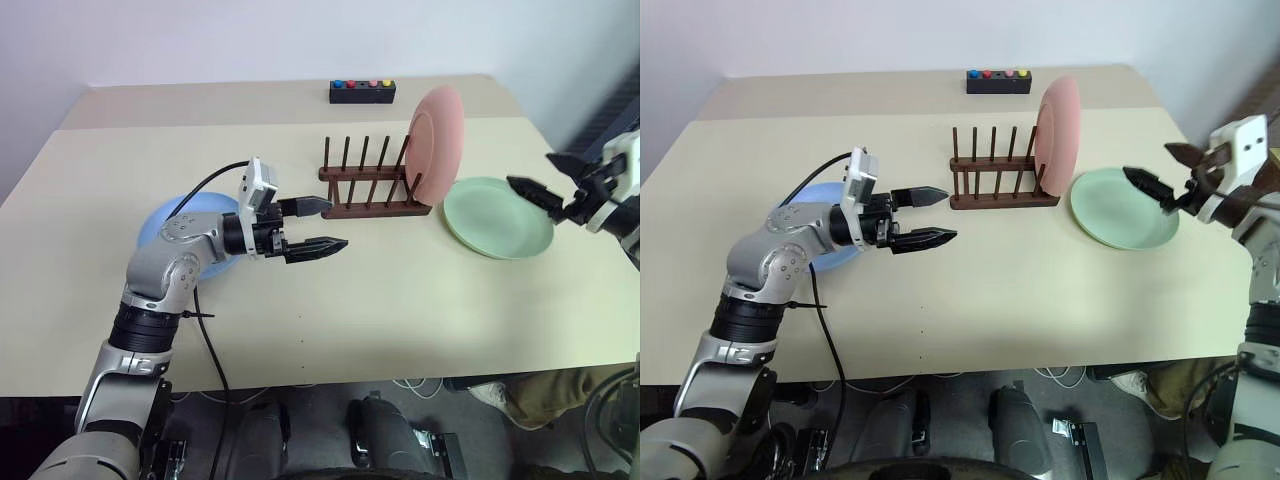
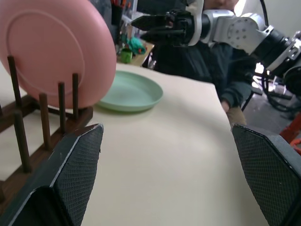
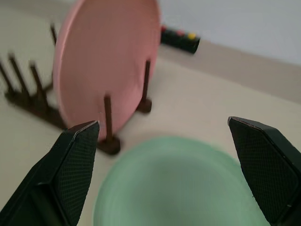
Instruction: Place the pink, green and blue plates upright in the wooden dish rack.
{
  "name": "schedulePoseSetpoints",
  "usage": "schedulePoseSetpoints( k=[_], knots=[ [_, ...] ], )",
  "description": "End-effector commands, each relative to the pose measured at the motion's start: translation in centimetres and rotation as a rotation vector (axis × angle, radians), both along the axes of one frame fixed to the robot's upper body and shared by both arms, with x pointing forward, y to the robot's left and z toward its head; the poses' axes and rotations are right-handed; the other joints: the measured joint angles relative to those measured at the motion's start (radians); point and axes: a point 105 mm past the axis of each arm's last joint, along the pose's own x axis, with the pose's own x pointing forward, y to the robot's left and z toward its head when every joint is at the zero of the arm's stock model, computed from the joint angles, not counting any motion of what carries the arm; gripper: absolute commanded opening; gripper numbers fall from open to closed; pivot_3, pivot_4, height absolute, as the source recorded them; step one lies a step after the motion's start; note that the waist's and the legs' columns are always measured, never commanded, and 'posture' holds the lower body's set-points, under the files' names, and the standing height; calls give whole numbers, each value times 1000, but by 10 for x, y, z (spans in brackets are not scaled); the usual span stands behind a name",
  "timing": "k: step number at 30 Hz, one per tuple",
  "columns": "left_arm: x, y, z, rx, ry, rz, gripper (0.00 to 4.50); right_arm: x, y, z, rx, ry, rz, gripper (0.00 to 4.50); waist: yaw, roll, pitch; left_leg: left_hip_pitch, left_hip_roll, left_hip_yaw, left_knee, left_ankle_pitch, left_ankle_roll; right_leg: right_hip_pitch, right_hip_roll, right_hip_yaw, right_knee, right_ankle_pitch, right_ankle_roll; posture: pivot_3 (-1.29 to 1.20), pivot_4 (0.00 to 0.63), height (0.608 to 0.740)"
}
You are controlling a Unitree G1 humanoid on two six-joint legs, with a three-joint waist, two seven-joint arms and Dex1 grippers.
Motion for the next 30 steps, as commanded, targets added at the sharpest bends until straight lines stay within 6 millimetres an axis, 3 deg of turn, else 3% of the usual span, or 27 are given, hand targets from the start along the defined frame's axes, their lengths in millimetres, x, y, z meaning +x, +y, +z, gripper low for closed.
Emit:
schedulePoseSetpoints(
  k=[1,14,26,30],
  knots=[
    [-1,-1,5,24,-35,-12,4500,-3,8,-7,-153,30,54,4476,-1,0,0,0,0,0,0,0,0,0,0,0,0,0,0,0,150,740],
    [-4,2,0,41,-38,5,4500,1,6,-51,-244,204,64,4476,0,0,0,0,0,0,0,0,0,0,0,0,0,0,0,0,150,740],
    [-5,3,0,38,-41,12,4500,3,-1,-67,-319,273,58,4476,-1,0,0,0,0,0,1,0,0,0,0,0,0,0,0,0,150,740],
    [-6,3,-1,39,-41,14,4500,6,-4,-70,-326,284,39,3338,0,0,0,0,0,0,1,0,0,0,0,0,0,0,0,0,150,740]
  ],
)
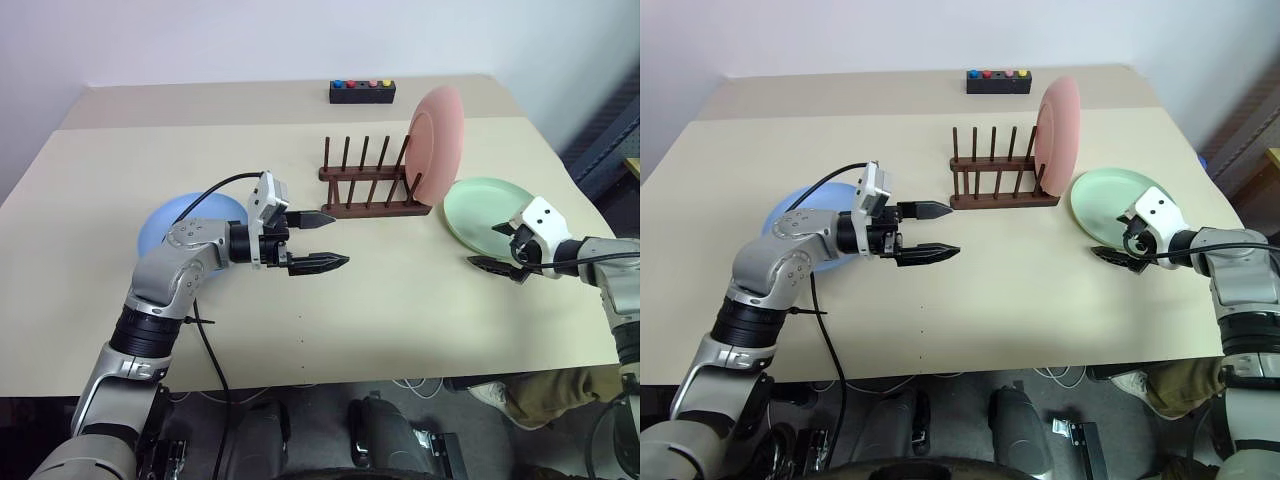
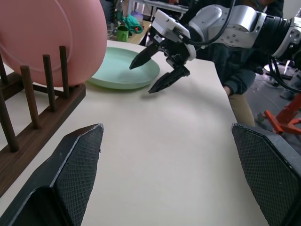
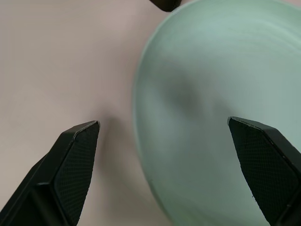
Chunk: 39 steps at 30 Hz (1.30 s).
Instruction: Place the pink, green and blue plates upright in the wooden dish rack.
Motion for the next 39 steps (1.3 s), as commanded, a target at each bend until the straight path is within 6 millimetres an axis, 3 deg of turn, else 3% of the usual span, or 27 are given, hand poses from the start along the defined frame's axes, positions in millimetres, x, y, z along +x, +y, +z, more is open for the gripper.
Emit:
schedulePoseSetpoints(
  k=[1,2,6,7,20,30,34,39],
  knots=[
    [-3,4,11,-16,-44,1,4500,4,-7,12,-32,-28,-13,2869,0,0,0,0,0,0,0,0,0,0,0,0,0,0,0,0,150,740],
    [-3,4,11,-15,-45,3,4500,4,-7,11,-33,-23,-12,2193,0,0,0,0,0,0,0,0,0,0,0,0,0,0,0,0,150,740],
    [-3,5,12,-16,-47,6,4500,4,-8,9,-58,-11,-5,299,0,0,0,0,0,0,0,0,0,0,0,0,0,0,0,0,150,740],
    [-3,5,12,-16,-47,7,4500,4,-8,8,-57,-6,-1,95,0,0,0,0,0,0,0,0,0,0,0,0,0,0,0,0,150,740],
    [-2,3,17,-46,-56,13,4500,5,-20,18,-44,-38,-70,95,1,0,0,0,0,0,1,0,0,1,0,0,0,0,0,0,150,740],
    [-1,2,20,-62,-81,13,4500,16,-34,44,52,-169,-213,95,1,0,0,0,0,0,1,0,0,1,0,0,0,0,0,0,150,740],
    [0,1,22,-76,-87,14,4500,24,-38,64,153,-248,-284,95,-1,0,0,0,0,0,1,0,0,1,0,0,0,0,0,0,150,740],
    [3,1,30,-111,-132,29,4500,36,-44,113,398,-411,-374,95,-2,0,0,0,0,0,1,0,0,0,0,0,1,0,0,0,150,740]
  ],
)
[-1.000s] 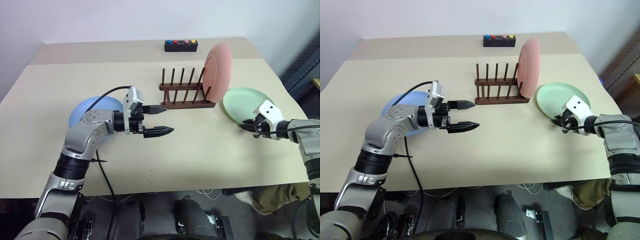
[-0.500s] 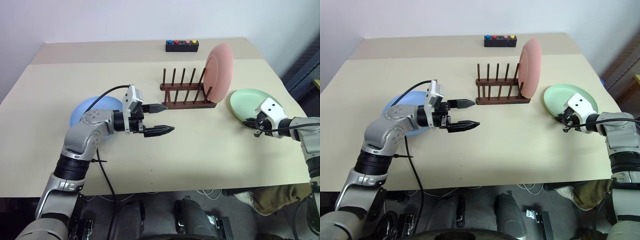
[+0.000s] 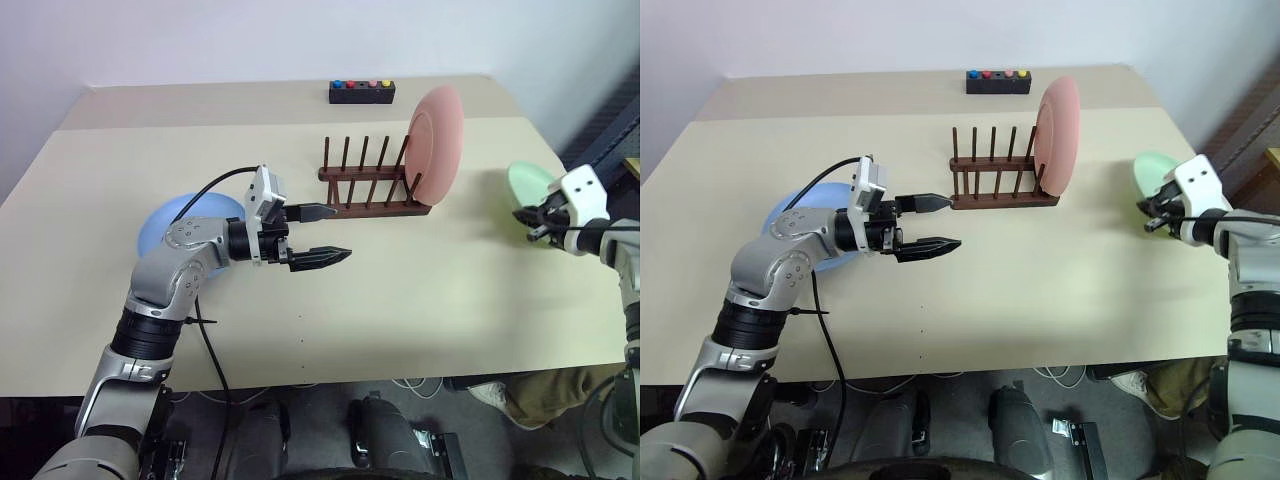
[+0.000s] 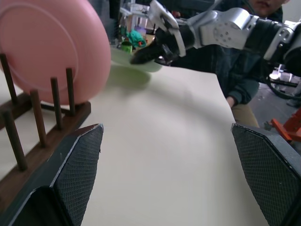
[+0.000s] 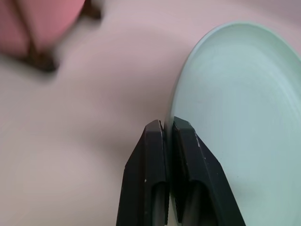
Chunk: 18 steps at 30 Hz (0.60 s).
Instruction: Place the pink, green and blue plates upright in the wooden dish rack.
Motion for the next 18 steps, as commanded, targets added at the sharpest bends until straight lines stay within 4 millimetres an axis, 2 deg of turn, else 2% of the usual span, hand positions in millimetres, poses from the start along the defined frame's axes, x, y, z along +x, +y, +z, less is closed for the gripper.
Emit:
schedulePoseSetpoints(
  k=[1,7,10,14,18],
  knots=[
    [3,4,17,-50,-72,23,4500,3,-7,51,138,-192,-39,95,3,0,0,0,0,0,0,0,0,0,0,0,0,0,0,0,150,740],
    [8,6,23,-81,-99,56,4500,5,4,85,255,-322,14,95,5,0,0,0,0,0,0,0,0,0,0,0,-1,0,0,0,150,740],
    [8,6,23,-78,-98,57,4500,1,19,112,381,-413,114,95,4,0,0,0,0,0,0,0,0,0,0,0,-1,0,0,0,150,740],
    [8,8,24,-84,-101,66,4500,-4,34,133,435,-479,204,95,2,1,0,0,0,0,0,0,0,0,0,0,0,0,0,0,150,740],
    [9,10,27,-98,-115,87,4500,-11,53,166,511,-571,312,95,3,1,0,0,0,0,0,0,0,0,0,0,0,0,0,0,150,740]
  ],
)
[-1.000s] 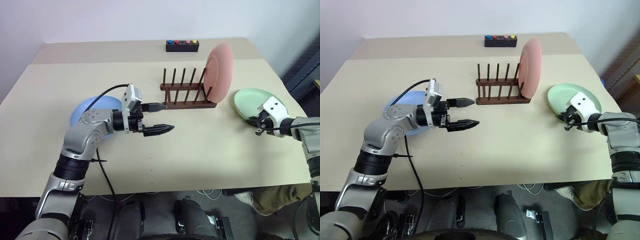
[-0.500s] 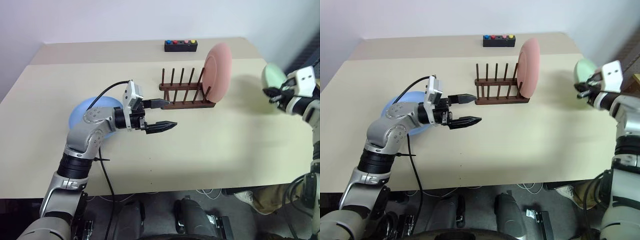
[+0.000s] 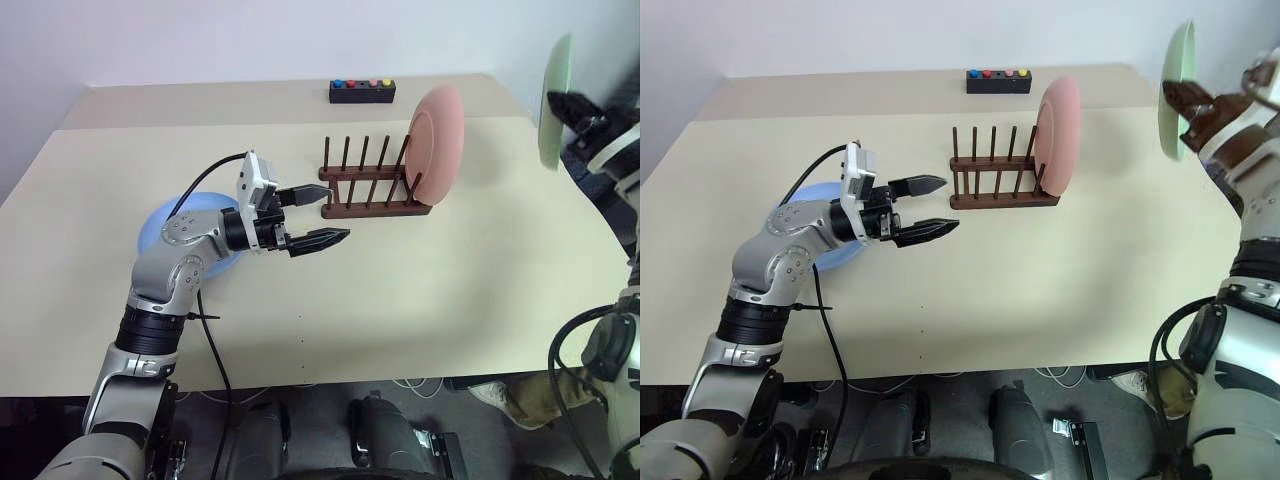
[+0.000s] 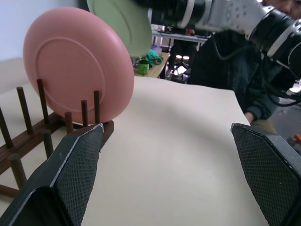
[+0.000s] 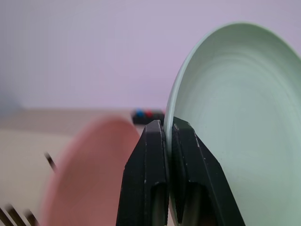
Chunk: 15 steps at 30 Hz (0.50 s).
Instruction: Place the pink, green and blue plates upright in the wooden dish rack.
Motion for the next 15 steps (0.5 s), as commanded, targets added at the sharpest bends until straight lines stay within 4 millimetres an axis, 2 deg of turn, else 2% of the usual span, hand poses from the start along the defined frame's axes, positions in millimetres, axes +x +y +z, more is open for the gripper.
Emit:
schedulePoseSetpoints(
  k=[1,6,11,15],
  knots=[
    [-1,3,16,-33,-67,14,4500,-15,16,47,56,-164,91,95,0,0,0,0,0,0,0,0,0,0,0,0,0,0,0,0,150,740],
    [-2,5,16,-33,-65,17,4500,-20,27,60,114,-193,158,95,4,0,0,0,0,0,0,0,0,0,0,0,0,0,0,0,150,740],
    [-2,8,17,-38,-70,28,4500,-31,50,82,169,-264,290,95,2,0,0,-1,0,0,0,0,0,-1,0,0,0,0,0,0,150,740],
    [-2,9,18,-38,-72,36,4500,-40,65,91,193,-291,368,95,1,0,0,-1,0,0,-1,0,0,-1,0,0,0,0,0,0,150,740]
  ],
)
